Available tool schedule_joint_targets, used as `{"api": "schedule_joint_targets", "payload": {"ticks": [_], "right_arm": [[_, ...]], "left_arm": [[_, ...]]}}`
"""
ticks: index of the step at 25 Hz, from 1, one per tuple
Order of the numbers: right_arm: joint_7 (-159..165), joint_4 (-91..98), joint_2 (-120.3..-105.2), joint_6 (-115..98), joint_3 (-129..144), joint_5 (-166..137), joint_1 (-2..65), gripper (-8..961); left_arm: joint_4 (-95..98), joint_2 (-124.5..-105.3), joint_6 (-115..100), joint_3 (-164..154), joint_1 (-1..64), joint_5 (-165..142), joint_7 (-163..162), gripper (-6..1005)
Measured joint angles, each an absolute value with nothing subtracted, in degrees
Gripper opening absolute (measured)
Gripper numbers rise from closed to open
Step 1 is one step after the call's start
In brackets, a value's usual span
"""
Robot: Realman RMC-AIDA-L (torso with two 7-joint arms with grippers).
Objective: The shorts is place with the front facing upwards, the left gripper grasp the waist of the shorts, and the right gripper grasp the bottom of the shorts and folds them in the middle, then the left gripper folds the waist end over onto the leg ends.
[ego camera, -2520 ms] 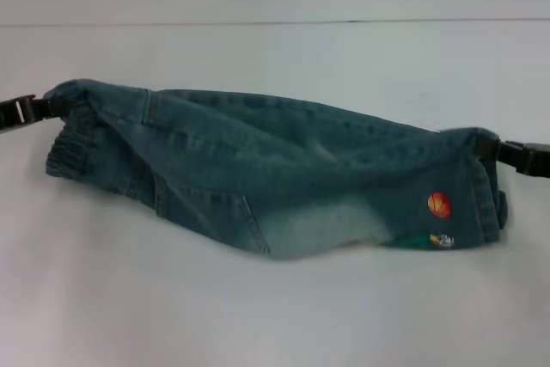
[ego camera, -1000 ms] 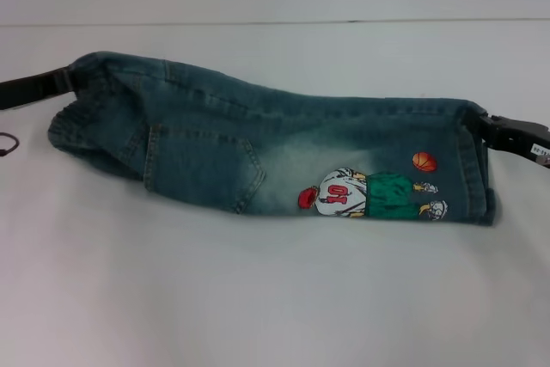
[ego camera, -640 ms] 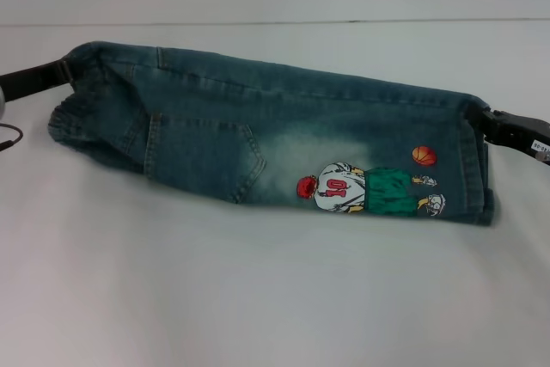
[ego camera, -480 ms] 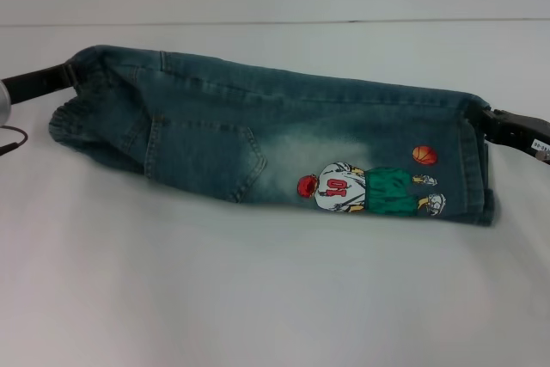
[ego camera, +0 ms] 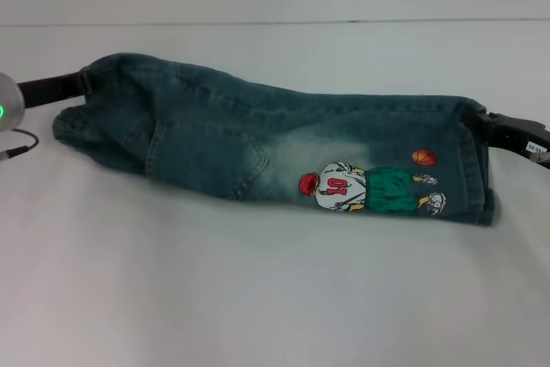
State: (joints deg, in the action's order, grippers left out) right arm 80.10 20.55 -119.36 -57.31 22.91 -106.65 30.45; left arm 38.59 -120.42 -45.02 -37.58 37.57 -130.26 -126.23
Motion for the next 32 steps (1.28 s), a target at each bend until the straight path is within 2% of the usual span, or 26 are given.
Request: {"api": "schedule_joint_targets", "payload": {"ticks": [6, 8, 13, 22, 27, 32], "right_arm": [[80.4, 20.5, -119.35, -57.1, 23.6, -106.9, 30.7, 140], [80.4, 20.5, -119.35, -57.0, 23.8, -106.9, 30.7, 150], [80.6, 20.6, -119.34, -56.9, 24.2, -107.0, 30.6, 389], [81.9, 21.1, -118.28, -58.3, 25.2, -107.0, 29.7, 607], [82.5, 21.3, -117.91, -59.3, 25.5, -107.1, 29.2, 837], [84.5, 23.8, -117.12, -63.6, 25.7, -107.1, 27.9, 947]], "left_arm": [[39.4, -120.44, -46.1, -37.6, 38.4, -130.6, -126.4, 92], [39.0, -120.25, -46.0, -37.6, 38.6, -130.6, -126.5, 171], [39.1, -120.10, -45.8, -37.2, 38.5, -130.4, -126.6, 370], [39.3, -118.73, -46.9, -36.9, 37.4, -130.2, -128.2, 766], [39.7, -118.18, -47.8, -36.9, 36.9, -130.4, -128.8, 860], [40.4, -116.86, -51.8, -36.6, 35.6, -130.1, -129.5, 935]]}}
